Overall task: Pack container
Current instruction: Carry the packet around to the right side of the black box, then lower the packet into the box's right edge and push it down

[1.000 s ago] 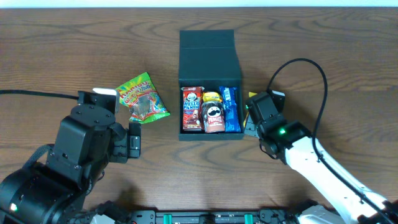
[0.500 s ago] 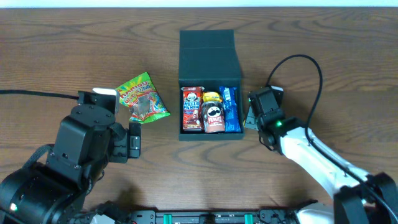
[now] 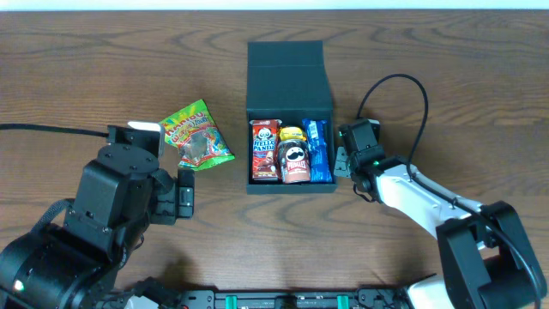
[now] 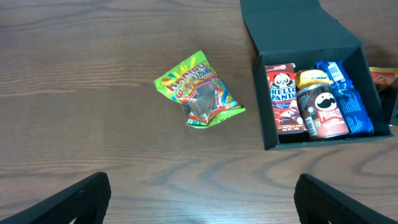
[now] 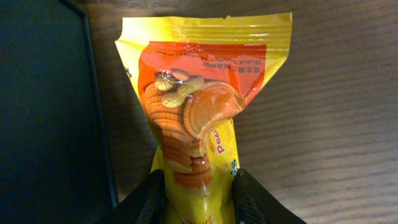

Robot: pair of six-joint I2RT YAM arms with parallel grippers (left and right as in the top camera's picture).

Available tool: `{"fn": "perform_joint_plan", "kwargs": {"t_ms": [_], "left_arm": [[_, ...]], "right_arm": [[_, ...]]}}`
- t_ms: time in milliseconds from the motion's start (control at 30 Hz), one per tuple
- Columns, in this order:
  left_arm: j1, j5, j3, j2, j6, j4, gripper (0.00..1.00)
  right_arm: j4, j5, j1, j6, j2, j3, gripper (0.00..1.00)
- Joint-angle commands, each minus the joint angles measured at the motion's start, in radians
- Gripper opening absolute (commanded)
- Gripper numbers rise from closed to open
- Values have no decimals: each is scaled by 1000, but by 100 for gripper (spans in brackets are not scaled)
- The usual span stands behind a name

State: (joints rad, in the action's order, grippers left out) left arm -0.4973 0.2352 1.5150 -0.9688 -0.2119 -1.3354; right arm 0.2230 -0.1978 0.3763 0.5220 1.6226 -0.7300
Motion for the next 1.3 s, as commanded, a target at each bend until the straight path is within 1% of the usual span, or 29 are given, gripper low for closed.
{"fn": "perform_joint_plan", "kwargs": {"t_ms": [0,133,233,433,833,1000,1267], "left_arm": [[7,7,0,4,6,-2,95],[7,7,0,4,7,-2,95],[7,7,0,4,6,-2,95],[7,7,0,4,7,-2,95],[7,7,0,4,6,-2,95],[7,7,0,4,6,-2,95],[7,7,0,4,6,-2,95]], "right_arm": [[-11,3,-11,-38,16,6,34],[-25,3,-11,-50,16,6,25],[-26,3,-11,-53,16,6,24],[-25,3,-11,-68,16,6,17],[-20,3,-11,-68,-13,4,6],[27,1,-11,-68,-98,4,5],[168,28,-8,-67,-305,4,5]]}}
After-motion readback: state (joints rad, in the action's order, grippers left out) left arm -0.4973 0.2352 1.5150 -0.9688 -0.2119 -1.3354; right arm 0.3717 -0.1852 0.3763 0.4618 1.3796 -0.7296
